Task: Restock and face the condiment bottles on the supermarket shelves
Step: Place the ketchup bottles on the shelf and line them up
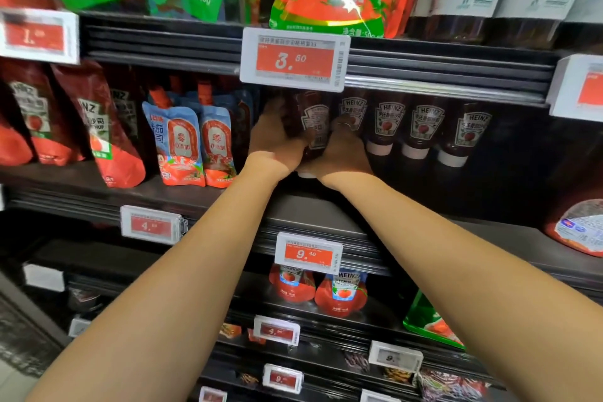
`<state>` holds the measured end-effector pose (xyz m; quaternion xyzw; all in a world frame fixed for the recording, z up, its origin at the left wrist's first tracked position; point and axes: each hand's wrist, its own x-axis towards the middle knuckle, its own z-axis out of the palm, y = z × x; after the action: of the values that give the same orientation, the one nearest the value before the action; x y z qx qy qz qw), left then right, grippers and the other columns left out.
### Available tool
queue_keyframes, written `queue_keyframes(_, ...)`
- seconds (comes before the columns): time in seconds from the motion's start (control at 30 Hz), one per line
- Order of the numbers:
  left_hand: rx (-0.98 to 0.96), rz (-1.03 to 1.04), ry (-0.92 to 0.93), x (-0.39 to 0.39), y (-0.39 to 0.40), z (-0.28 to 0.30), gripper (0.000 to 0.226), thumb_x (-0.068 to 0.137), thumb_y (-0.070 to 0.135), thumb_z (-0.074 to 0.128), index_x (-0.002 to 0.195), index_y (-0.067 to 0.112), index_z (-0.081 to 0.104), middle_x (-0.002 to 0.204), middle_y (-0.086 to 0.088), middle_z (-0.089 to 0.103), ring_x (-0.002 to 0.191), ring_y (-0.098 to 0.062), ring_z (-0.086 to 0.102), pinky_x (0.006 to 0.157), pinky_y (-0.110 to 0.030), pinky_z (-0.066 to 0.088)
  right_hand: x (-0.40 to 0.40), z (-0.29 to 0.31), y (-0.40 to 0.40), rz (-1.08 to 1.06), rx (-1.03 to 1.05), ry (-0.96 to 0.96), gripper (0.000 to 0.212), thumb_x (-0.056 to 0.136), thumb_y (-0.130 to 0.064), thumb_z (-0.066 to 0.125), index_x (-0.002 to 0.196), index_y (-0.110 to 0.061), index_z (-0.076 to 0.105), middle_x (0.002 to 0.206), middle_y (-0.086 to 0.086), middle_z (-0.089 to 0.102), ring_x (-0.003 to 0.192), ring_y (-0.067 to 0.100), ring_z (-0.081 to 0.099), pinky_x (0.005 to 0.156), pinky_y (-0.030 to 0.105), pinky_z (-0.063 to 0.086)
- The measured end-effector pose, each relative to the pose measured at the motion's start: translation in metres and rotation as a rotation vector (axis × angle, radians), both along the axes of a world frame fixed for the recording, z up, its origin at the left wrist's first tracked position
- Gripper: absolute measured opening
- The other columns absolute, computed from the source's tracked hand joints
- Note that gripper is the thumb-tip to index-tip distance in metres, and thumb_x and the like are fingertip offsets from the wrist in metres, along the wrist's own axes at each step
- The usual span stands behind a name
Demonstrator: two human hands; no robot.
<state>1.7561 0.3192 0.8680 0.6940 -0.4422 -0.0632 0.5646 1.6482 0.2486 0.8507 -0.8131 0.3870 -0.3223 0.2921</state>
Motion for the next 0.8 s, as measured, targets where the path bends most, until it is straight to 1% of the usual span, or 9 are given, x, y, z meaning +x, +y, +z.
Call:
queue_keyframes(0.1,-0.022,0.018,-0.127,0.001,-0.005,-0.003,0.066,0.086,0.018,0.075,0.145,0.015,0.045,0.141,-0.008,0.060,0.128,-0.028,0.058,0.112,-0.037,0.043,0.008,-0.004,-0.008,0.002,-0.045,-0.032,0.108,0.064,-0.028,0.094,0.148,-0.006,0.030,0.135,0.013,0.062,0.126,0.029,0.060,0.095,0.025,0.045)
queue_keyframes(0.27,-0.015,-0.099,0.005,0.016,-0.016,-0.019,0.078,0.091,0.011,0.071,0.157,0.020,0.029,0.148,-0.007,0.054,0.136,-0.023,0.052,0.116,-0.045,0.040,0.021,-0.010,-0.025,0.020,-0.099,-0.087,0.112,0.063,-0.025,0.095,0.150,-0.005,0.027,0.135,0.012,0.062,0.125,0.027,0.060,0.091,0.022,0.042)
queue_keyframes(0.33,0.016,-0.151,0.040,0.021,-0.021,-0.025,0.077,0.093,0.019,0.069,0.157,0.025,0.027,0.150,-0.002,0.053,0.137,-0.018,0.050,0.117,-0.043,0.038,0.025,-0.016,-0.029,0.030,-0.101,-0.119,0.112,0.064,-0.023,0.095,0.151,-0.007,0.026,0.136,0.010,0.061,0.126,0.024,0.059,0.089,0.014,0.040)
queue_keyframes(0.4,0.035,-0.193,0.093,0.026,-0.023,-0.029,0.068,0.092,0.029,0.070,0.152,0.027,0.037,0.145,0.003,0.057,0.133,-0.014,0.054,0.115,-0.038,0.040,0.026,-0.022,-0.031,0.058,-0.090,-0.160,0.111,0.064,-0.024,0.094,0.152,-0.012,0.028,0.138,0.006,0.060,0.125,0.017,0.057,0.082,-0.002,0.033)
queue_keyframes(0.43,0.039,-0.205,0.120,0.028,-0.024,-0.031,0.061,0.093,0.031,0.070,0.148,0.025,0.044,0.141,0.003,0.061,0.130,-0.014,0.057,0.112,-0.036,0.042,0.025,-0.025,-0.033,0.074,-0.086,-0.180,0.109,0.063,-0.026,0.094,0.151,-0.013,0.030,0.138,0.004,0.060,0.124,0.014,0.056,0.081,-0.005,0.030)
queue_keyframes(0.57,0.012,-0.230,0.155,0.035,-0.028,-0.038,0.036,0.097,0.019,0.067,0.132,0.012,0.063,0.123,-0.001,0.071,0.116,-0.012,0.066,0.103,-0.027,0.048,0.021,-0.030,-0.036,0.048,-0.135,-0.201,0.101,0.055,-0.040,0.092,0.139,-0.015,0.041,0.127,0.002,0.055,0.117,0.015,0.054,0.093,0.020,0.041)
queue_keyframes(0.67,-0.047,-0.220,0.269,0.033,-0.029,-0.039,0.029,0.090,0.014,0.063,0.117,0.021,0.072,0.100,0.015,0.076,0.095,0.002,0.069,0.085,-0.012,0.049,0.019,-0.029,-0.034,0.027,-0.160,-0.205,0.097,0.051,-0.051,0.090,0.131,-0.014,0.048,0.129,0.009,0.055,0.119,0.023,0.056,0.098,0.032,0.049)
queue_keyframes(0.73,-0.083,-0.185,0.247,0.032,-0.029,-0.040,0.033,0.095,0.003,0.053,0.106,0.029,0.069,0.101,0.012,0.075,0.097,-0.004,0.067,0.094,-0.021,0.049,0.019,-0.028,-0.035,0.039,-0.147,-0.216,0.091,0.056,-0.047,0.093,0.128,-0.014,0.050,0.127,0.007,0.059,0.117,0.022,0.058,0.100,0.035,0.051)
queue_keyframes(0.8,-0.088,-0.145,0.154,0.033,-0.028,-0.042,0.039,0.099,-0.005,0.042,0.110,0.024,0.066,0.111,-0.001,0.069,0.105,-0.014,0.062,0.101,-0.028,0.047,0.018,-0.028,-0.037,0.083,-0.108,-0.230,0.080,0.062,-0.040,0.094,0.127,-0.017,0.052,0.122,0.002,0.065,0.113,0.017,0.063,0.099,0.035,0.053)
